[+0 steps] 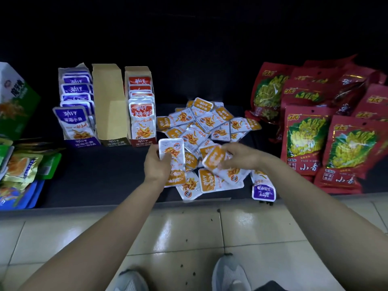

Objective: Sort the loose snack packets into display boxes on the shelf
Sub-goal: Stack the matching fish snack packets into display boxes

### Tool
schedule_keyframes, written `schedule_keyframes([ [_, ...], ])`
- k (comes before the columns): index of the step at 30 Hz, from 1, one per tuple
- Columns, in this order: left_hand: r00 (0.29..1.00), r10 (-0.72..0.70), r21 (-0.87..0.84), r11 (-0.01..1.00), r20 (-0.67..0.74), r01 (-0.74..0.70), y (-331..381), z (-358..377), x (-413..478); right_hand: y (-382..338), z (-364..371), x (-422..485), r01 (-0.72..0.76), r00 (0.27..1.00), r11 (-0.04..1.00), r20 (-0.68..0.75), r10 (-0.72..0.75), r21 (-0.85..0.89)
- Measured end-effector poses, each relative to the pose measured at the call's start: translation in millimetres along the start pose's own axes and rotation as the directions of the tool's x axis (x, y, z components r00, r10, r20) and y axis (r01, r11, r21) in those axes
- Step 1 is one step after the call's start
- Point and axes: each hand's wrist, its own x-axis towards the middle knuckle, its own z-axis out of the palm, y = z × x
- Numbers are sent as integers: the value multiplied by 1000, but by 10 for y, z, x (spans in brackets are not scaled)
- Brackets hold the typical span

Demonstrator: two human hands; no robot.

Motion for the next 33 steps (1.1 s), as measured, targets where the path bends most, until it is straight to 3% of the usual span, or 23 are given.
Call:
schedule_keyframes([
  [3,998,-25,31,999,52,23,-3,38,-39,26,185,71,48,998,926,52,-31,-374],
  [7,994,-56,41,998,89,53,-5,85,-65,110,361,71,79,994,872,-28,-105,-484],
  [13,995,-41,64,997,93,35,30,95,-84,215,300,13,12,991,939,-118,-56,-343],
  [16,993,-53,74,996,104,45,37,91,-85,203,163,-88,58,993,988,-112,-42,143],
  [19,993,-70,82,995,96,62,31,87,-76,184,177,-52,82,983,917,-182,-11,391],
  [21,994,-72,81,995,86,65,25,89,-60,133,315,56,48,976,934,-215,32,355],
  [23,993,-87,72,994,83,81,26,87,-53,56,466,167,-65,956,990,-277,98,124],
  [25,991,-99,47,994,93,95,24,82,-53,-59,554,187,-141,919,990,-370,136,14],
  [28,989,-99,8,995,112,99,30,76,-47,-109,541,186,-74,882,990,-454,122,122],
  [33,989,-109,-17,994,95,112,29,27,-16,-113,279,103,65,884,926,-452,120,373],
])
